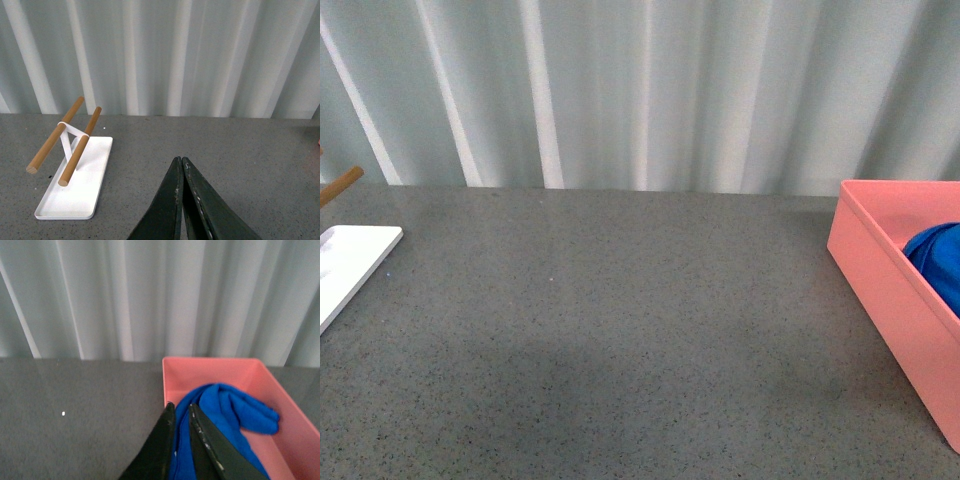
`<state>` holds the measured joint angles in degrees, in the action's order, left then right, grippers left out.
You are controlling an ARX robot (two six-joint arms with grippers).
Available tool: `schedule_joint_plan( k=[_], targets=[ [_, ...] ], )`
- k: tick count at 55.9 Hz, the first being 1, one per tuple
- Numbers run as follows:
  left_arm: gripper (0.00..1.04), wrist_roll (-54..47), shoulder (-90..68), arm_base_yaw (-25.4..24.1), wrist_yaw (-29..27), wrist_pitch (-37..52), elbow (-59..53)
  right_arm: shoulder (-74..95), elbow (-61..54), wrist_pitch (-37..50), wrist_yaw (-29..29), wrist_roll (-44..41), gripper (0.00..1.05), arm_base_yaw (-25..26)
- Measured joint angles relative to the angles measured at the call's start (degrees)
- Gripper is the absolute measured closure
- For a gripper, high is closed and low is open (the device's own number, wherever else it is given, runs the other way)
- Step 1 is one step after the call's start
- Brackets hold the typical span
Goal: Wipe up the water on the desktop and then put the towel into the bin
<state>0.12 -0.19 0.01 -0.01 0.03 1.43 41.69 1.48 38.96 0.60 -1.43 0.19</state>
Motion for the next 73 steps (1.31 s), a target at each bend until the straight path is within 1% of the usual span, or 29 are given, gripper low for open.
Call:
schedule_joint_plan(
  k=[1,4,8,16,21,28,40,51,57,73],
  targets=[
    [1.01,0.0,0.0,0.0,0.0,0.0,0.0,0.0,0.0,0.0,0.1,-0.1,1.02,0.0],
    [1.01,0.0,0.0,0.0,0.0,0.0,0.0,-1.0,0.0,0.2,0.1,0.0,1.01,0.0],
    [1.01,0.0,0.0,0.0,0.0,0.0,0.0,-3.7,0.0,-2.0,-0.1,0.0,1.01,-0.1],
    [1.01,0.0,0.0,0.0,0.0,0.0,0.0,-11.5,-0.1,-9.7,-0.1,0.2,1.01,-0.1],
    [1.01,0.0,0.0,0.0,0.0,0.0,0.0,-18.8,-0.1,-16.4,-0.2,0.4,1.01,-0.1],
    [1.01,0.0,0.0,0.0,0.0,0.0,0.0,-20.0,-0.1,-16.9,-0.4,0.5,1.01,-0.1],
    [1.01,0.0,0.0,0.0,0.0,0.0,0.0,-27.1,-0.1,-24.2,-0.4,0.7,1.01,-0.1],
    [1.01,0.0,0.0,0.0,0.0,0.0,0.0,-31.1,-0.1,-28.5,-0.4,0.7,1.01,-0.1],
    [1.01,0.0,0.0,0.0,0.0,0.0,0.0,-39.1,-0.1,-38.2,-0.4,0.8,1.01,-0.1],
    [1.01,0.0,0.1,0.0,0.0,0.0,0.0,-41.4,-0.1,-38.9,-0.5,0.9,1.01,-0.1]
  ],
)
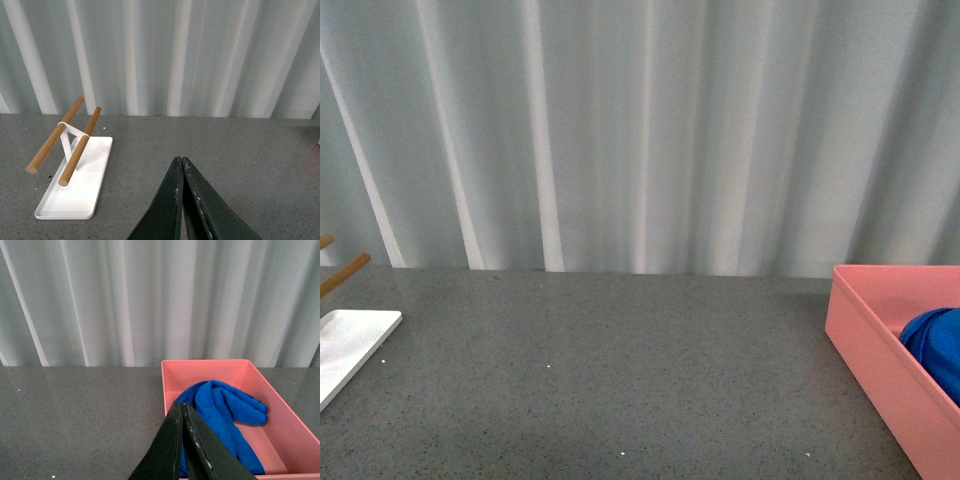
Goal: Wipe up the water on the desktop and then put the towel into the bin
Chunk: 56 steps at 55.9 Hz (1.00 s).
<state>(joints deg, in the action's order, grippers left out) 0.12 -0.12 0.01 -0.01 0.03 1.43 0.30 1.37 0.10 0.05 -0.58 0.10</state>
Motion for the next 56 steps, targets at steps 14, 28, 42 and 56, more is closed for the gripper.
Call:
schedule_joint_plan(
  k=[14,28,42,56],
  targets=[
    [1.01,0.0,0.0,0.0,0.0,0.0,0.0,0.0,0.0,0.0,0.0,0.0,1.01,0.0],
    [1.01,0.0,0.0,0.0,0.0,0.0,0.0,0.0,0.0,0.0,0.0,0.0,1.01,0.0],
    [1.01,0.0,0.0,0.0,0.0,0.0,0.0,0.0,0.0,0.0,0.0,0.0,1.01,0.0],
    [1.01,0.0,0.0,0.0,0.0,0.0,0.0,0.0,0.0,0.0,0.0,0.0,0.77,0.0]
  ],
)
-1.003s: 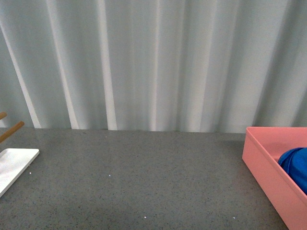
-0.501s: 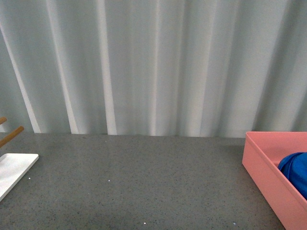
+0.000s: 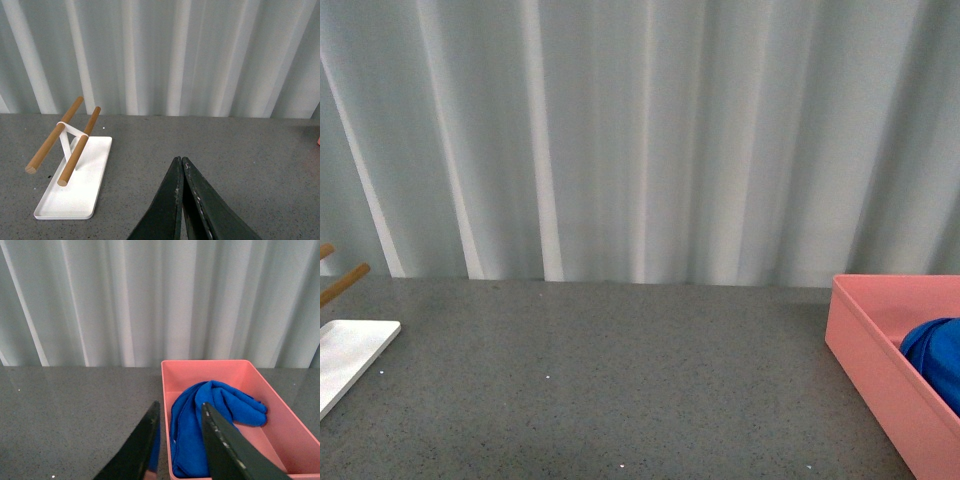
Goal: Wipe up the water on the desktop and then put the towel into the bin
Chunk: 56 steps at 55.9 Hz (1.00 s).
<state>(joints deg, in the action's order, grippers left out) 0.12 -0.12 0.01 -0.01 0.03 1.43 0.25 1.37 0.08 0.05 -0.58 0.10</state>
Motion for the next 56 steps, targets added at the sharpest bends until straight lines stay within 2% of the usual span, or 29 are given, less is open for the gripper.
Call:
schedule_joint_plan(
  k=[3,12,17,44,56],
  targets=[
    [1.01,0.0,0.0,0.0,0.0,0.0,0.0,0.0,0.0,0.0,0.0,0.0,0.68,0.0],
    [1.01,0.0,0.0,0.0,0.0,0.0,0.0,0.0,0.0,0.0,0.0,0.0,0.25,0.0],
    [1.01,0.0,0.0,0.0,0.0,0.0,0.0,0.0,0.0,0.0,0.0,0.0,0.06,0.0],
    [1.0,0.0,0.0,0.0,0.0,0.0,0.0,0.0,0.0,0.0,0.0,0.1,0.07,0.0],
    [0.61,0.0,0.0,0.0,0.0,0.0,0.0,0.0,0.0,0.0,0.0,0.0,0.07,0.0]
  ],
)
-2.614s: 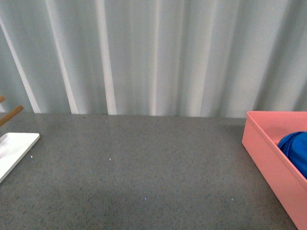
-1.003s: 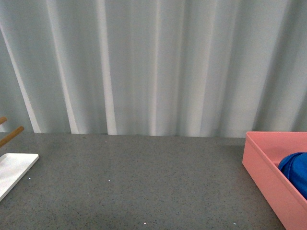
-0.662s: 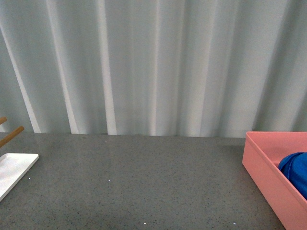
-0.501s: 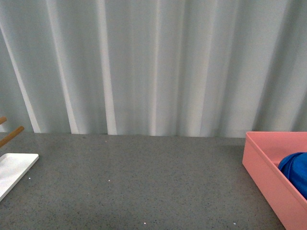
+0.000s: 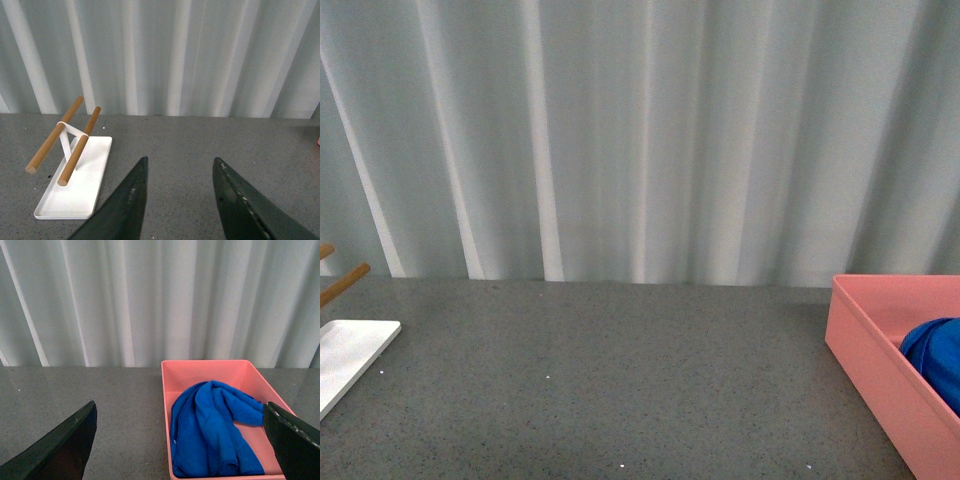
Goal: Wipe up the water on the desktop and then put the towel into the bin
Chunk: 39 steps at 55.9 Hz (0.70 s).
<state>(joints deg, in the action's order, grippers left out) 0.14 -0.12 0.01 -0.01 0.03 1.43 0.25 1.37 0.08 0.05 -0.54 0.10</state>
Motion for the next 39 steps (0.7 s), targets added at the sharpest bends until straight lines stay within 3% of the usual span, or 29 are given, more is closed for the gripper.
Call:
schedule_joint_plan(
  k=[18,39],
  targets=[
    [0.05,0.0,0.0,0.0,0.0,0.0,0.0,0.0,0.0,0.0,0.0,0.0,0.07,0.0],
    [0.07,0.0,0.0,0.0,0.0,0.0,0.0,0.0,0.0,0.0,0.0,0.0,0.07,0.0]
  ],
)
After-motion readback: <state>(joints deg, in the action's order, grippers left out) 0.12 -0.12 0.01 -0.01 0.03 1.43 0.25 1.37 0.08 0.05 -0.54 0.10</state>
